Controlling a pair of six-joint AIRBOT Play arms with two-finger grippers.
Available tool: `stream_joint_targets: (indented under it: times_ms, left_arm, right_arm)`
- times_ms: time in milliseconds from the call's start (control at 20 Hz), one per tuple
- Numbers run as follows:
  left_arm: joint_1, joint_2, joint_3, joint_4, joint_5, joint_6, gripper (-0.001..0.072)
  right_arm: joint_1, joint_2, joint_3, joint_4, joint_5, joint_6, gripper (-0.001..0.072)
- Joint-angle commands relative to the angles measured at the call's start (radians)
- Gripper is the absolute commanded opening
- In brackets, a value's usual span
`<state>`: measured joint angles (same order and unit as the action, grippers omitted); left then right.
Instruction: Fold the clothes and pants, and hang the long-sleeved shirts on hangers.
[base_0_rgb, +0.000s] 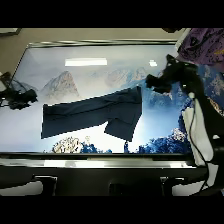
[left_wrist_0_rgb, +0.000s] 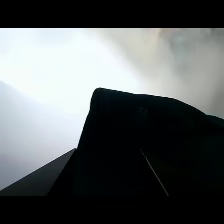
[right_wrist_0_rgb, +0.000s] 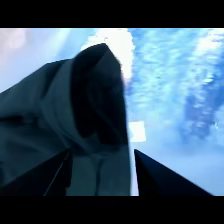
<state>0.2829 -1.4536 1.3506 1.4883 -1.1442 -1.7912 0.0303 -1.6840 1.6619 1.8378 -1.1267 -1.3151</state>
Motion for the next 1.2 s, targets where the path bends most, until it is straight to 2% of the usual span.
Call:
stream_joint_targets:
  times_ms: [0,150,300,500,700,800,900,950,1000,1050,1150]
  left_arm:
    - [0.147,0.166,-0.111,-0.150,-0.057,0.106,0.0458]
    - [0.225,0.280,-0.288,-0.233,-0.057,0.146,0.0457]
    - [0.227,0.308,-0.368,-0.220,-0.065,0.146,0.0456]
    - [0.227,0.305,-0.369,-0.220,-0.060,0.146,0.0456]
    - [0.227,0.305,-0.369,-0.222,-0.061,0.146,0.0456]
    - [0.227,0.305,-0.369,-0.232,-0.101,0.145,0.0456]
    - [0.230,0.305,-0.373,-0.231,-0.140,0.135,0.0457]
    - [0.238,0.306,-0.385,-0.232,-0.139,0.155,0.0457]
    - [0.259,0.306,-0.406,-0.232,-0.126,0.194,0.0457]
    - [0.290,0.306,-0.435,-0.235,-0.106,0.206,0.0458]
    - [0.370,0.306,-0.516,-0.312,-0.077,0.315,0.0458]
  right_arm:
    - [-0.201,0.049,-0.067,0.178,-0.151,-0.223,0.0456]
    - [-0.294,0.049,-0.259,0.417,-0.172,-0.371,0.0456]
    - [-0.271,0.048,-0.441,0.513,-0.133,-0.465,0.0456]
    - [-0.185,0.029,-0.573,0.533,-0.016,-0.501,0.0456]
    - [-0.085,-0.002,-0.578,0.558,0.099,-0.502,0.0455]
    - [-0.049,-0.002,-0.578,0.566,0.167,-0.498,0.0445]
    - [-0.030,-0.002,-0.578,0.560,0.203,-0.481,0.0384]
    - [-0.027,-0.002,-0.578,0.560,0.209,-0.476,0.0308]
    - [-0.027,-0.001,-0.577,0.559,0.212,-0.476,0.0141]
    - [-0.027,0.001,-0.577,0.559,0.213,-0.476,0.0030]
    - [-0.027,0.020,-0.577,0.554,0.209,-0.476,0.0025]
